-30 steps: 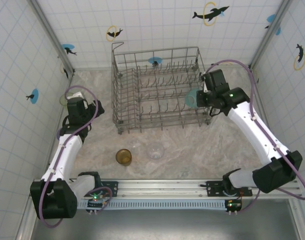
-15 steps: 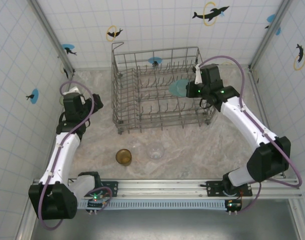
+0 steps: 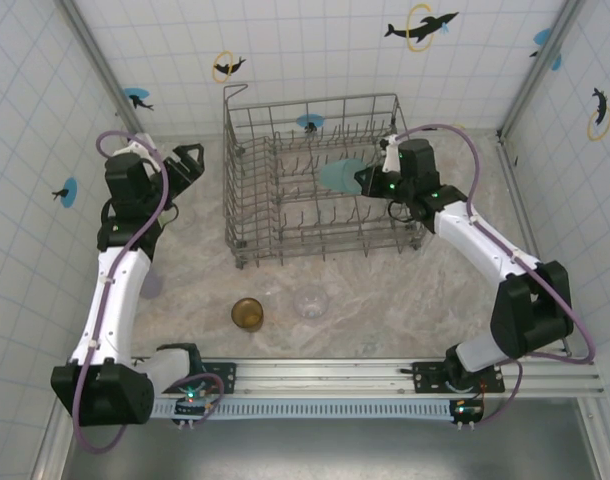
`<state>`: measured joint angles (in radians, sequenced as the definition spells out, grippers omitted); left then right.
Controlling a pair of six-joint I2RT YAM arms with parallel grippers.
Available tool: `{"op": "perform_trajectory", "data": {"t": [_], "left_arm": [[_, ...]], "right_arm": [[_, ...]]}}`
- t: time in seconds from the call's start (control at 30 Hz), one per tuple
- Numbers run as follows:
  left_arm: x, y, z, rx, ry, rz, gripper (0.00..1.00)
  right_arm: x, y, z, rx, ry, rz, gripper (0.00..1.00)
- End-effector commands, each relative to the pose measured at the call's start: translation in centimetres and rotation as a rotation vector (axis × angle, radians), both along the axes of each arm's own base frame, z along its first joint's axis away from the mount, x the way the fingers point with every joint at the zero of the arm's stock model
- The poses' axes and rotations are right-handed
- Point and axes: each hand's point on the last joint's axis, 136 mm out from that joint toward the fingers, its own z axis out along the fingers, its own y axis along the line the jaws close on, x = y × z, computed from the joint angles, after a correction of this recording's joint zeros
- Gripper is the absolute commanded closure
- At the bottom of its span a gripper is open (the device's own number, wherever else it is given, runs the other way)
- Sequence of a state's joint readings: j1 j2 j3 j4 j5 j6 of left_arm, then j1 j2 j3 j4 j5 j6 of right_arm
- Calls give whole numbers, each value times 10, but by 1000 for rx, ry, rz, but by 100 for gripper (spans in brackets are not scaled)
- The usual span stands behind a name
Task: Load the cups into the dish rack
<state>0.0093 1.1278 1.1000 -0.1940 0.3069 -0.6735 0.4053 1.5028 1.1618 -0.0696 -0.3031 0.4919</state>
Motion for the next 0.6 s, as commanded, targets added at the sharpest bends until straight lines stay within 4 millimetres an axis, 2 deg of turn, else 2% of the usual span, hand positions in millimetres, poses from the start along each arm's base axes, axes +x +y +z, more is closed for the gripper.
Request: {"op": "perform_trajectory", "data": {"t": [0.0, 0.17, 0.33, 0.57], "left_arm": [[8, -21, 16, -148, -11, -80, 2], [19, -35, 16, -238, -11, -101, 2], [30, -67, 25, -329, -11, -172, 2], [41, -111, 39, -434, 4, -280, 2]], "right_arm": [[5, 20, 27, 173, -73, 73, 100], [3, 31, 41, 302, -106, 120, 100], [1, 39, 56, 429, -135, 157, 100], [-2, 50, 71, 497, -176, 202, 100]]}}
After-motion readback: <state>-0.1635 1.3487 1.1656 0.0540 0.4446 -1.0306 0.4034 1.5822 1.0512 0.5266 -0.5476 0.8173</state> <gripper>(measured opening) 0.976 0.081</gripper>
